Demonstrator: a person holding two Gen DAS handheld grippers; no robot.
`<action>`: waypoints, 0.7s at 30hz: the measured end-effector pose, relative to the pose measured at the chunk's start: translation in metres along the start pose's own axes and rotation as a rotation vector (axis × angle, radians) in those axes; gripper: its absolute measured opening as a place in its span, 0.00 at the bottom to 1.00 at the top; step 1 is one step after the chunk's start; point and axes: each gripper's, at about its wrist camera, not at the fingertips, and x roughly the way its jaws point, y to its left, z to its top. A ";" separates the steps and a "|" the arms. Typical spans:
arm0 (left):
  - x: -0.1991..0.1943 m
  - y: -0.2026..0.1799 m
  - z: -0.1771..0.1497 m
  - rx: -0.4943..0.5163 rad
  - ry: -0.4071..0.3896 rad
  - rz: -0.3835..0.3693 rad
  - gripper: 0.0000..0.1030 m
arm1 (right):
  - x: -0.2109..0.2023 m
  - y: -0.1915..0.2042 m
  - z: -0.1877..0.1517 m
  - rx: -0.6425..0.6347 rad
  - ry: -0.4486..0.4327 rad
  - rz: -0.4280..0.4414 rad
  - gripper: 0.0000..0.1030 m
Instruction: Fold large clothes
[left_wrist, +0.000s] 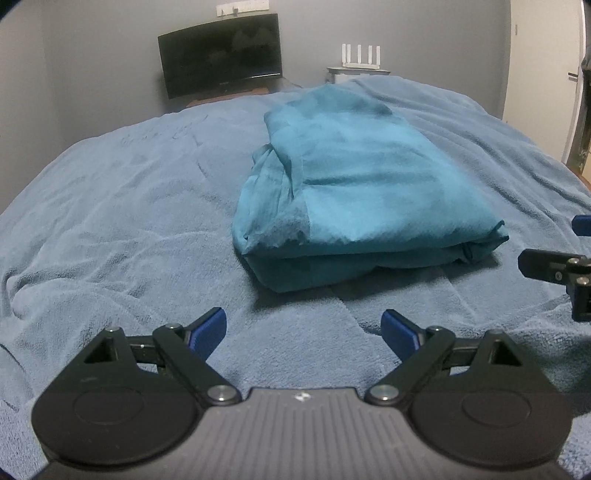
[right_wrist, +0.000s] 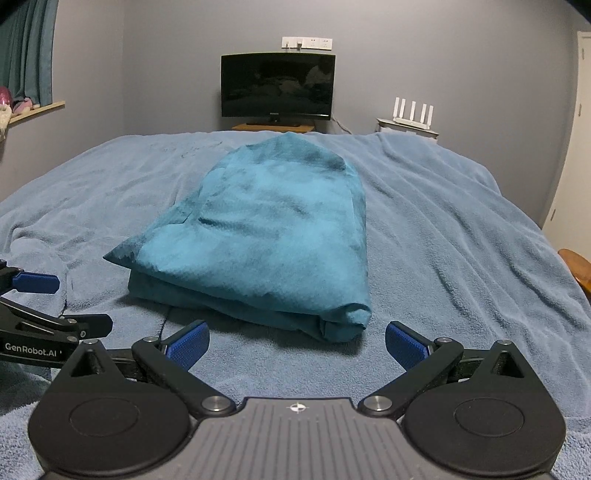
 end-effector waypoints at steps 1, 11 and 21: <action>0.000 0.000 0.000 0.001 0.001 0.000 0.88 | 0.000 0.000 0.000 0.000 0.000 0.000 1.00; 0.003 0.000 0.000 0.000 0.010 -0.001 0.88 | 0.002 -0.001 0.000 -0.002 0.006 0.000 1.00; 0.004 0.000 0.000 0.005 0.015 -0.001 0.88 | 0.003 -0.001 -0.001 -0.005 0.009 0.002 1.00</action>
